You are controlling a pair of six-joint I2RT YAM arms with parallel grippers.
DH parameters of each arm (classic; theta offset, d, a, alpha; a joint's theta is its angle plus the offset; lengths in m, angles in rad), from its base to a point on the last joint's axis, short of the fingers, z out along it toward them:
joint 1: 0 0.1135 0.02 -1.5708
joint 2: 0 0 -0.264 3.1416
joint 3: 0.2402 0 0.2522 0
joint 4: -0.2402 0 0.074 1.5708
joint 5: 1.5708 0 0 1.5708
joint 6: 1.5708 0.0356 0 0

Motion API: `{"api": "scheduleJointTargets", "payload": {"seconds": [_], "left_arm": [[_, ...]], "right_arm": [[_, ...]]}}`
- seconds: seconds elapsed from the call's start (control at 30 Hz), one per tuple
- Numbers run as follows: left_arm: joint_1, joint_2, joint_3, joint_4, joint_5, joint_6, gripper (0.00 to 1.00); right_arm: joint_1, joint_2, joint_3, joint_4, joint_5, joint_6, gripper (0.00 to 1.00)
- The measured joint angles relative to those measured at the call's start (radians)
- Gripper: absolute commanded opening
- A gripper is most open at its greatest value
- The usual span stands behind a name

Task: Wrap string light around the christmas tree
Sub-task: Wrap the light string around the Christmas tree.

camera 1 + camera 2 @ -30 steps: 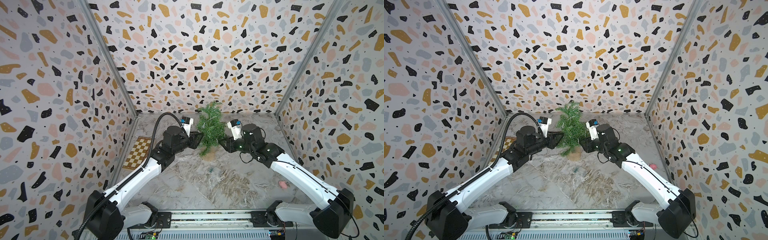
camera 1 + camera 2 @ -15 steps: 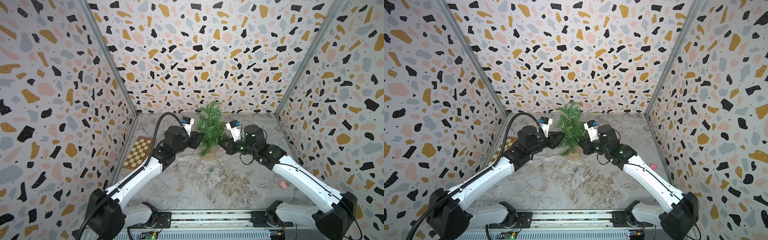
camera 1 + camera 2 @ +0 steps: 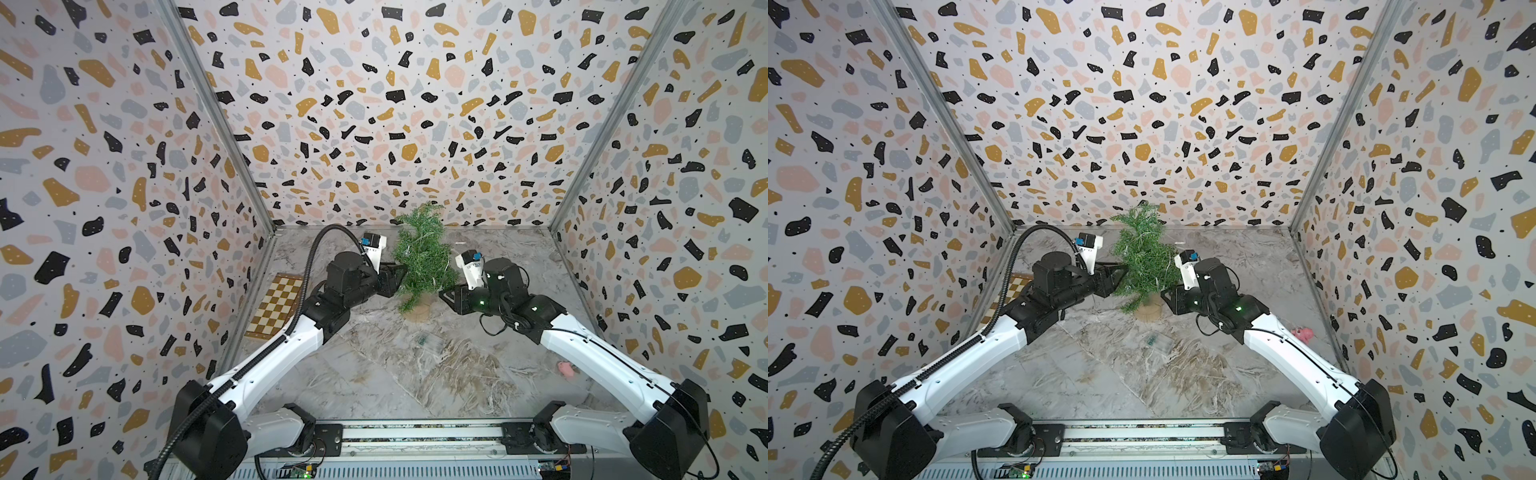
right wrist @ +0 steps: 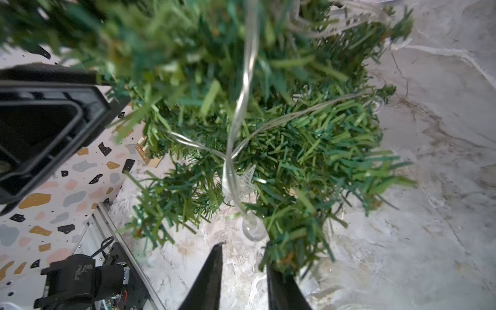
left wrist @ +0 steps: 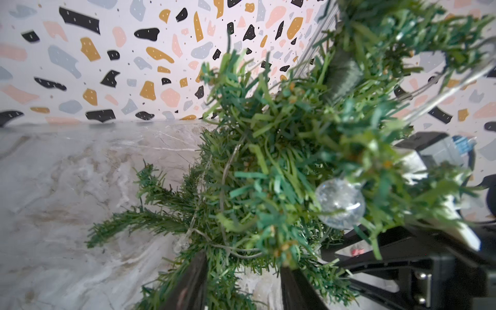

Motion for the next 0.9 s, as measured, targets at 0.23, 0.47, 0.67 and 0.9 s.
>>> {"api": "scheduleJointTargets", "payload": {"seconds": [0.23, 0.47, 0.67, 0.9], "left_arm": [[-0.002, 0.000, -0.029, -0.007, -0.018, 0.002, 0.56], [-0.004, -0.001, -0.031, -0.010, -0.018, 0.004, 0.54], [-0.006, -0.001, -0.031, -0.010, -0.018, 0.004, 0.54], [-0.006, -0.003, -0.033, -0.011, -0.018, 0.006, 0.54]], "right_arm": [[0.029, 0.029, 0.010, 0.050, 0.119, 0.056, 0.34], [0.040, 0.072, 0.039, 0.087, 0.278, 0.125, 0.35], [0.091, 0.121, 0.040, 0.118, 0.367, 0.169, 0.24], [0.104, 0.114, 0.027, 0.135, 0.383, 0.175, 0.13]]}}
